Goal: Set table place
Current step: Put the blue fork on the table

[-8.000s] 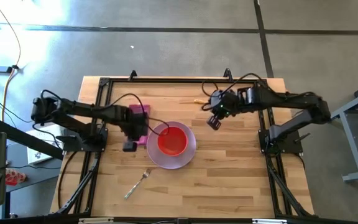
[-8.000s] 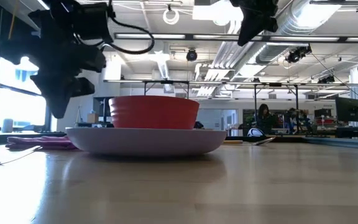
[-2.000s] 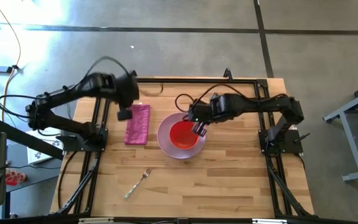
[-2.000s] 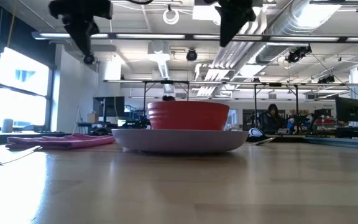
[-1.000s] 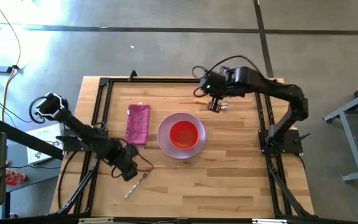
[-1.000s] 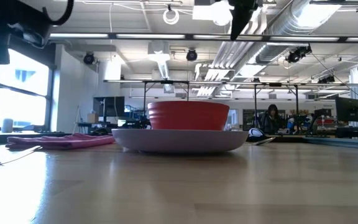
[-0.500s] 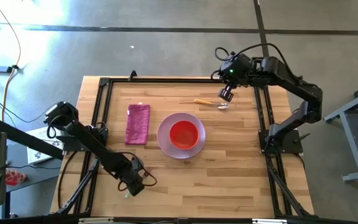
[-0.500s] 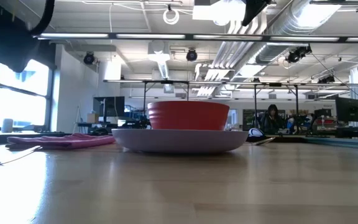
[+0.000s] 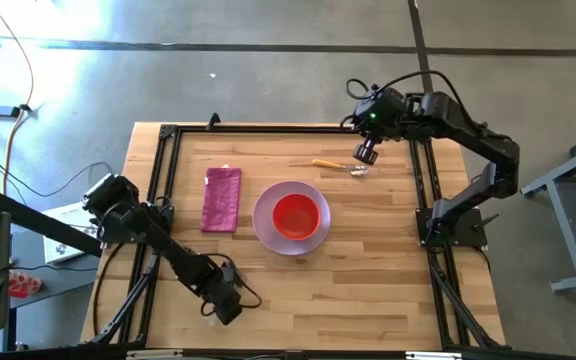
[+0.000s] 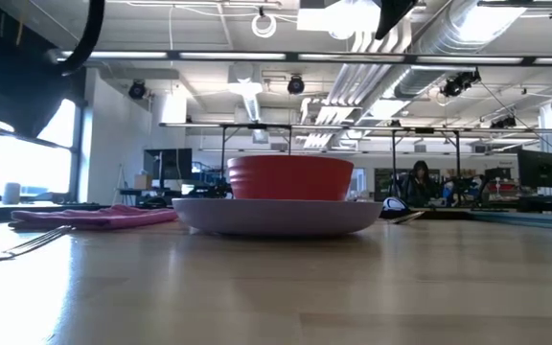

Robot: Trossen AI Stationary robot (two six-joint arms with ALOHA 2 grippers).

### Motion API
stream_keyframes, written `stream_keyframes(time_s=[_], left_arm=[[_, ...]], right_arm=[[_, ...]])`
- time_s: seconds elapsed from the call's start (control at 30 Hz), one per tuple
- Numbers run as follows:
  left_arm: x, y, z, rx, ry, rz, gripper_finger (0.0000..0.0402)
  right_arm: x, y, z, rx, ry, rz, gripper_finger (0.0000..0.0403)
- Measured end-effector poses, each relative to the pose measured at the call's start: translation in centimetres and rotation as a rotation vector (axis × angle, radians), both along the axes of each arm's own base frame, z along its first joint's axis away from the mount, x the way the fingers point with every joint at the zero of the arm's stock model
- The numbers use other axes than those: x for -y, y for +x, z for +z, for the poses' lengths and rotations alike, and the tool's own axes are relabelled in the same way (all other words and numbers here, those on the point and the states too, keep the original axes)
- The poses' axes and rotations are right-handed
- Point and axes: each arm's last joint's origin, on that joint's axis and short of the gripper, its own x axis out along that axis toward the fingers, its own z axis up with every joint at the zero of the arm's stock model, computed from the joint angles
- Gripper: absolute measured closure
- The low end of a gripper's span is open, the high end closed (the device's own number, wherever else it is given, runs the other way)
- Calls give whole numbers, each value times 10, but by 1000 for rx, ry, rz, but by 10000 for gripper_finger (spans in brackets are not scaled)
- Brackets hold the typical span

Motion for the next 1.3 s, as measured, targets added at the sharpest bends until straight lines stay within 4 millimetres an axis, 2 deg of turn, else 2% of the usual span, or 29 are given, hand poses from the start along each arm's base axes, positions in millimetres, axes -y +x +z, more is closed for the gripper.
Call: stream_keyframes(time_s=[0.47, 0.73, 1.0, 1.13, 1.3], left_arm=[[2, 4, -1, -58, 29, -10, 218], [-6, -10, -3, -197, 114, 9, 218], [-9, -12, -4, -215, 157, 11, 219], [-9, -13, -4, -214, 162, -4, 240], [-10, -13, -4, -208, 170, -37, 302]], right_arm=[[0, 1, 1, 9, 3, 29, 403], [0, 2, 1, 9, -1, 42, 403], [0, 2, 1, 6, 0, 52, 403], [0, 2, 1, 8, 4, 55, 403], [-1, 2, 1, 10, 9, 58, 403]])
